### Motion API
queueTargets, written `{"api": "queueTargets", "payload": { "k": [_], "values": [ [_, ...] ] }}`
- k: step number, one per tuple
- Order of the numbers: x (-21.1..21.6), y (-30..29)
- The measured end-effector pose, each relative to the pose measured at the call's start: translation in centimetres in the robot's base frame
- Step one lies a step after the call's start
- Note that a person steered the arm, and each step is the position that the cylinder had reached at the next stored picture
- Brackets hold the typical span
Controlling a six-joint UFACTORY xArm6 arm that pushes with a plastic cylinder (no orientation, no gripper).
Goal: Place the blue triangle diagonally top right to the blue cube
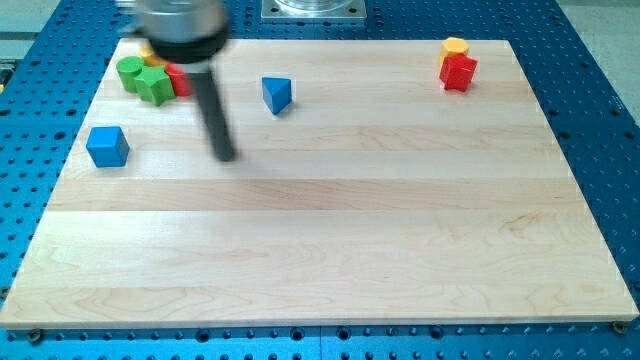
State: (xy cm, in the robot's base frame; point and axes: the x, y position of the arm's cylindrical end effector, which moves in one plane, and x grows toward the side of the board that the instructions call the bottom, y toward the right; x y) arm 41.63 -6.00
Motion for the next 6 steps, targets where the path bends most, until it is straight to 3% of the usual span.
{"api": "queueTargets", "payload": {
  "k": [1, 2, 3, 5, 6],
  "values": [
    [-5.4, 7.8],
    [-11.2, 5.7],
    [-11.5, 0.4],
    [-5.6, -14.2],
    [-10.4, -13.5]
  ]
}}
